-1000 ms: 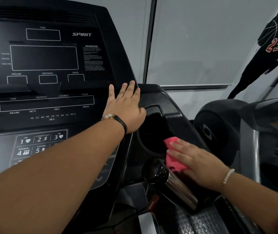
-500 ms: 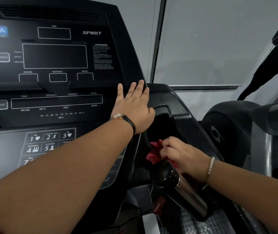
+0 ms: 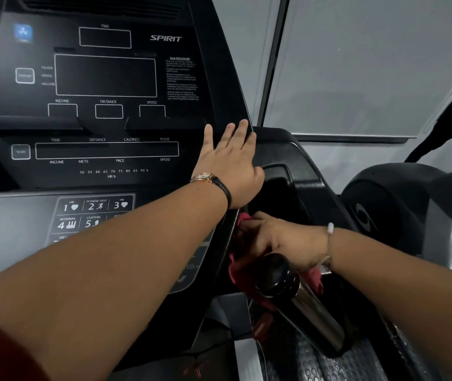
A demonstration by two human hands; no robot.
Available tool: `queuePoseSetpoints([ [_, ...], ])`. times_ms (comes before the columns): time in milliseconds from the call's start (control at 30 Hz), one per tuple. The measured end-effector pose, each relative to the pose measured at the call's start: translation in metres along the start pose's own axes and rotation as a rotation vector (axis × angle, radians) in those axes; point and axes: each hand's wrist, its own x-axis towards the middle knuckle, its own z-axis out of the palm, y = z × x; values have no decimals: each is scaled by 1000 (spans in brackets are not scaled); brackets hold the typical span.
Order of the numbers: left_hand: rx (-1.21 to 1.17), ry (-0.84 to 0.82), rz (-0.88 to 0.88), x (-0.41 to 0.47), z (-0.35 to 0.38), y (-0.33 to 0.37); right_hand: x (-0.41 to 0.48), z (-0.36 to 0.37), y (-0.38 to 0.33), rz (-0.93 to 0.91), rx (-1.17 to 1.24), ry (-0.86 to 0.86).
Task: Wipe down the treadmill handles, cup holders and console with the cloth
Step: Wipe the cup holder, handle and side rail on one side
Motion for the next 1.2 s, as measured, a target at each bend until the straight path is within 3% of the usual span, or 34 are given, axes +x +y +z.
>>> queuePoseSetpoints([
  [67, 5, -4, 1, 0, 0, 0, 4, 2, 2, -52, 14, 64],
  [167, 10, -5, -1, 1, 1, 0, 6, 14, 10, 38, 152, 344],
  [267, 8, -6, -4, 1, 1, 0, 7, 23, 12, 135, 142, 574],
  [500, 5, -1, -2, 0, 1, 0, -13, 27, 14, 102, -217, 365],
  [733, 11, 2, -4, 0, 1, 0, -7, 30, 16, 59, -219, 284],
  [800, 10, 0, -4, 0, 0, 0, -2, 39, 21, 172, -137, 218],
  [833, 10, -2, -5, -1, 0, 0, -7, 40, 29, 223, -155, 286],
  [867, 12, -5, -6, -1, 0, 0, -24, 50, 36, 305, -171, 198],
  [900, 13, -8, -8, -1, 0, 0, -41, 58, 54, 238, -183, 240],
  [933, 13, -10, -9, -1, 0, 0, -53, 59, 61, 156, -160, 148],
  [1033, 12, -11, -7, 0, 0, 0, -83, 38, 48, 202, -318, 325],
  [1133, 21, -12, -8, 0, 1, 0, -64, 30, 31, 446, -352, 484],
  [1200, 23, -10, -6, 0, 1, 0, -42, 37, 25, 486, -359, 468],
])
